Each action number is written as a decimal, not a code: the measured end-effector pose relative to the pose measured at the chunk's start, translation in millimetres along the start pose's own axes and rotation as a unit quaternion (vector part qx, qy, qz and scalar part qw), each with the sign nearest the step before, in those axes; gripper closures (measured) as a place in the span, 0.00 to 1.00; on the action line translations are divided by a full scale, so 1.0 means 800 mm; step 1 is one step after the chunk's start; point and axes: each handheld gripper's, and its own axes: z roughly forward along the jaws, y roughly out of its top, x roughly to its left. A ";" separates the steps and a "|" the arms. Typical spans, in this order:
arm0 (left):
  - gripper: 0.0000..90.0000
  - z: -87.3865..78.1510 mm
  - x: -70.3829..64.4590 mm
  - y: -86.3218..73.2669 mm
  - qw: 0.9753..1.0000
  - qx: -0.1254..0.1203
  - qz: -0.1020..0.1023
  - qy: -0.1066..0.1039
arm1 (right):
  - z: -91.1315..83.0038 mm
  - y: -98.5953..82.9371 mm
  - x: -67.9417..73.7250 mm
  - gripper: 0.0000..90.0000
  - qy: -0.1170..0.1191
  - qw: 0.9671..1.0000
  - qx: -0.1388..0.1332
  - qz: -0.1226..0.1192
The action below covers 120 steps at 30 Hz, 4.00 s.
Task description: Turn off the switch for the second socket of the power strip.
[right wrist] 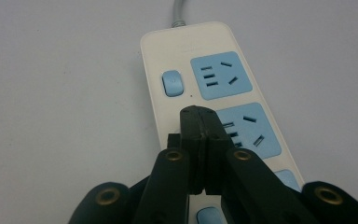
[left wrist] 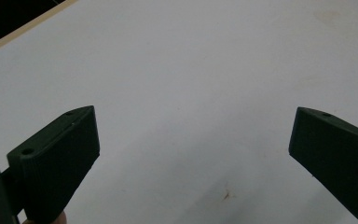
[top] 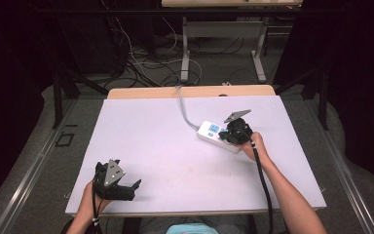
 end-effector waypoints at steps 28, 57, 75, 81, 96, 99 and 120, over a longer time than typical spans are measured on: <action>0.02 0.001 -0.001 0.000 1.000 -0.005 0.000 0.002 | -0.002 0.001 0.000 0.99 -0.001 1.000 0.000 -0.010; 0.02 -0.001 -0.001 -0.001 1.000 -0.002 0.000 -0.002 | -0.027 0.007 -0.005 0.00 0.045 0.999 -0.021 0.017; 0.02 -0.002 -0.001 -0.002 1.000 0.001 -0.001 -0.001 | -0.030 0.007 -0.004 0.00 0.050 0.998 -0.023 0.012; 0.02 -0.003 -0.001 -0.002 1.000 0.001 -0.002 0.000 | -0.034 0.006 -0.003 0.00 0.050 0.998 -0.025 0.009; 0.02 -0.003 -0.001 -0.002 1.000 0.001 -0.003 0.000 | -0.062 -0.011 0.009 0.00 0.034 0.999 -0.021 0.005; 0.02 -0.003 0.000 -0.002 1.000 0.001 -0.003 0.001 | -0.070 -0.016 0.011 0.00 0.034 0.999 -0.022 0.000; 0.02 -0.003 -0.001 -0.002 1.000 0.002 -0.003 0.001 | -0.112 -0.065 0.040 0.00 0.009 1.000 -0.012 -0.009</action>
